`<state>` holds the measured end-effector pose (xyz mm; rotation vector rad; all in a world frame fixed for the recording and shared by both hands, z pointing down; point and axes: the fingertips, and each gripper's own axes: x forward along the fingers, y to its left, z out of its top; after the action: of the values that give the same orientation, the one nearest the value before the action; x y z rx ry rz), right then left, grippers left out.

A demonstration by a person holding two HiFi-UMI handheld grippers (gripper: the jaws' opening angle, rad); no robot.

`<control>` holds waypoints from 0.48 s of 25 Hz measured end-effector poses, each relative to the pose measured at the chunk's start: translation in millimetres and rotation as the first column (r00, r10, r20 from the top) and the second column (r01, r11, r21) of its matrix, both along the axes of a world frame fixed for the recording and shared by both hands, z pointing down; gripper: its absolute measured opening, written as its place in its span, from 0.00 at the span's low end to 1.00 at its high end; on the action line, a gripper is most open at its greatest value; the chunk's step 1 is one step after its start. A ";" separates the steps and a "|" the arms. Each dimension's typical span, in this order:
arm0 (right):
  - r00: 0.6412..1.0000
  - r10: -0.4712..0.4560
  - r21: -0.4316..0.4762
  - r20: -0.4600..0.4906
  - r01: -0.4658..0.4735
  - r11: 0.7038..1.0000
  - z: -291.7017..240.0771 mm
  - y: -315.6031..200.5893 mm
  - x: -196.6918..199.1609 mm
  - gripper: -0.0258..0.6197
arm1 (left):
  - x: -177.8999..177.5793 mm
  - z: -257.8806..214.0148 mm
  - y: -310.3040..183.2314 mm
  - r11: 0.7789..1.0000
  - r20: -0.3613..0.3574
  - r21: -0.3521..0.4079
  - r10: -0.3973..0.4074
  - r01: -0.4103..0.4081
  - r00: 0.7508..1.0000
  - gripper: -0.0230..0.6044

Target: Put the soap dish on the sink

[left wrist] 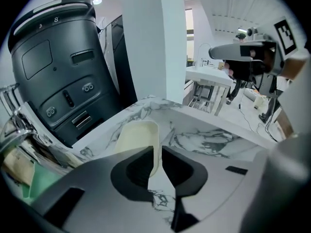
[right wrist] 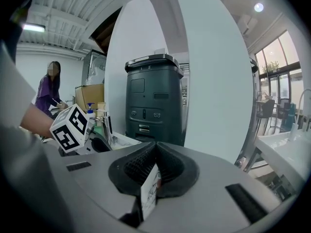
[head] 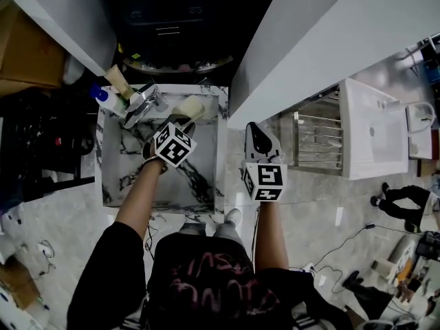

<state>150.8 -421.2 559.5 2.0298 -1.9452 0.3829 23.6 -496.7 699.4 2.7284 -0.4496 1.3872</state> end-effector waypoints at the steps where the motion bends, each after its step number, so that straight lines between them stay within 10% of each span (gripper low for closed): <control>1: 1.000 -0.004 0.000 0.000 0.004 1.000 -0.4 -0.1 -1.1 0.06 | -0.3 -1.8 0.7 1.000 -0.001 0.002 0.001 -0.001 1.000 0.15; 12: 0.999 -0.040 0.026 0.008 0.040 0.999 -12.7 4.1 -9.2 0.06 | -8.6 -55.2 13.6 0.996 -0.106 0.052 -0.066 0.071 0.992 0.19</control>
<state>141.5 -417.1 546.9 2.0046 -2.0025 0.3595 15.0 -483.1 644.2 2.7842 -0.5780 1.2281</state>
